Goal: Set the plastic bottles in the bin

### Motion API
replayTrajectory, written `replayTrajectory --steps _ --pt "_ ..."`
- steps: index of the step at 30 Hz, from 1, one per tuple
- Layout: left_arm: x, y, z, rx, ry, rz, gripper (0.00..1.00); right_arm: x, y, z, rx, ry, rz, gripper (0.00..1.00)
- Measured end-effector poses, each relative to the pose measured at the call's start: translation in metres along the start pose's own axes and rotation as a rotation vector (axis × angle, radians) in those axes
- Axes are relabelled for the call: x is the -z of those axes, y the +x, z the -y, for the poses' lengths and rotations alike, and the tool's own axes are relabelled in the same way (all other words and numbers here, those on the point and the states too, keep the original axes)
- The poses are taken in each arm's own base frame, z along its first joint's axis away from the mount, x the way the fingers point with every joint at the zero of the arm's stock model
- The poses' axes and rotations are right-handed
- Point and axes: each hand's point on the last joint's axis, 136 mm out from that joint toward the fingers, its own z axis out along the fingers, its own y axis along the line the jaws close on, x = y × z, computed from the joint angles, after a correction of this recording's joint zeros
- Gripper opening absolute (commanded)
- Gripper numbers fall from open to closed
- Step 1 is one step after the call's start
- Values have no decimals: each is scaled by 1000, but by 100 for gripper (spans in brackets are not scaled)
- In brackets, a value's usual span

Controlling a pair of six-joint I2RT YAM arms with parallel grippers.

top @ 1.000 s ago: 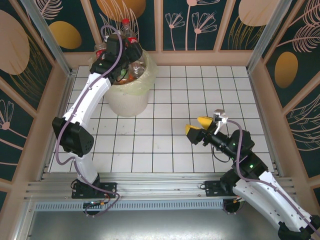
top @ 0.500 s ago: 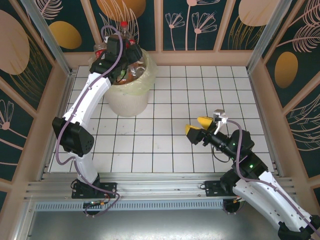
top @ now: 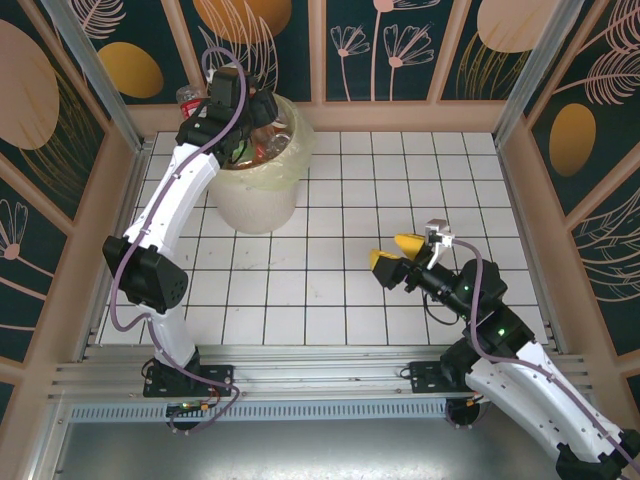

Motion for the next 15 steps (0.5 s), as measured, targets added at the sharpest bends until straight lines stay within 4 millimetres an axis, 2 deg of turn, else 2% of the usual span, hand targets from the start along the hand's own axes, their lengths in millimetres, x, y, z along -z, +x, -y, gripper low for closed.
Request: replayTrajectory --steps 11,15 --pt "1 4 -1 -64 2 -23 70 -2 5 3 -3 8 -14 98" --pt "4 -2 6 -123 31 -5 79 -2 5 3 -2 7 -14 99"
